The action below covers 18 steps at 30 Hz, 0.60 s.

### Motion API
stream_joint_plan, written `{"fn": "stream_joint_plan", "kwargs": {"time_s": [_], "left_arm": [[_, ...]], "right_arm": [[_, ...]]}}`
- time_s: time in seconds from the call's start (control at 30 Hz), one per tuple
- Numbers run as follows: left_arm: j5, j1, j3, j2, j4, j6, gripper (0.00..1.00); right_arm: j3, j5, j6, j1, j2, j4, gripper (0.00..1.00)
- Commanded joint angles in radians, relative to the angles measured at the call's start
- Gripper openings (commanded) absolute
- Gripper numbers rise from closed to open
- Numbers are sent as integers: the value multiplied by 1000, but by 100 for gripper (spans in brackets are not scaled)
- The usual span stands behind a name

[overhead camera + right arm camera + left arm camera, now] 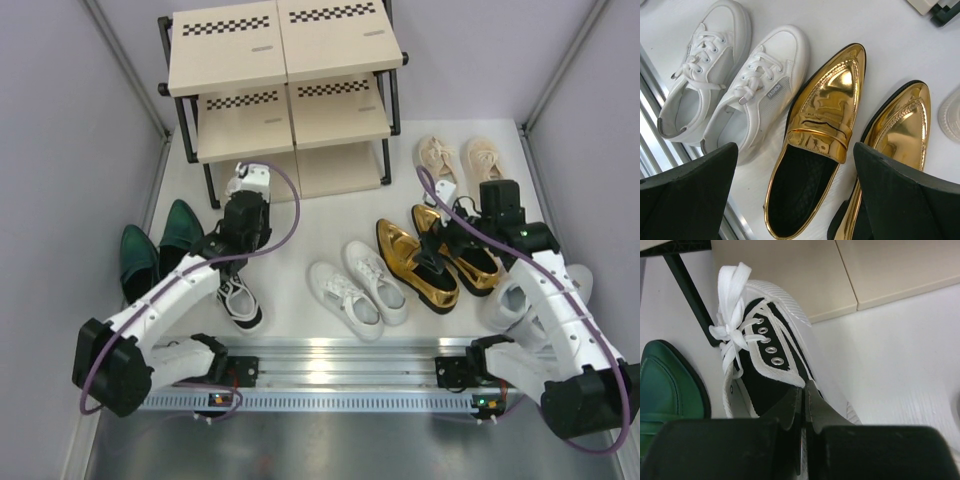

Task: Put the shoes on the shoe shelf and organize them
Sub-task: Place the shoe at the shoe shelf.

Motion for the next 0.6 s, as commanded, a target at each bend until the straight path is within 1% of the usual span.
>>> {"fn": "stream_joint_plan", "kwargs": {"time_s": [0.0, 0.2, 0.27, 0.4, 0.57], "left_arm": [[110, 64, 99, 75, 193, 88, 0], [101, 110, 169, 221, 301, 161, 0], [125, 123, 186, 267, 342, 195, 0], [156, 161, 246, 347, 341, 186, 0], [139, 178, 327, 446, 355, 171, 0]], "right_arm": [[45, -34, -25, -19, -23, 16, 99], [36, -39, -26, -29, -35, 19, 100], [33, -37, -29, -33, -39, 23, 99], [29, -39, -31, -39, -39, 26, 99], [28, -42, -41, -52, -39, 23, 99]]}}
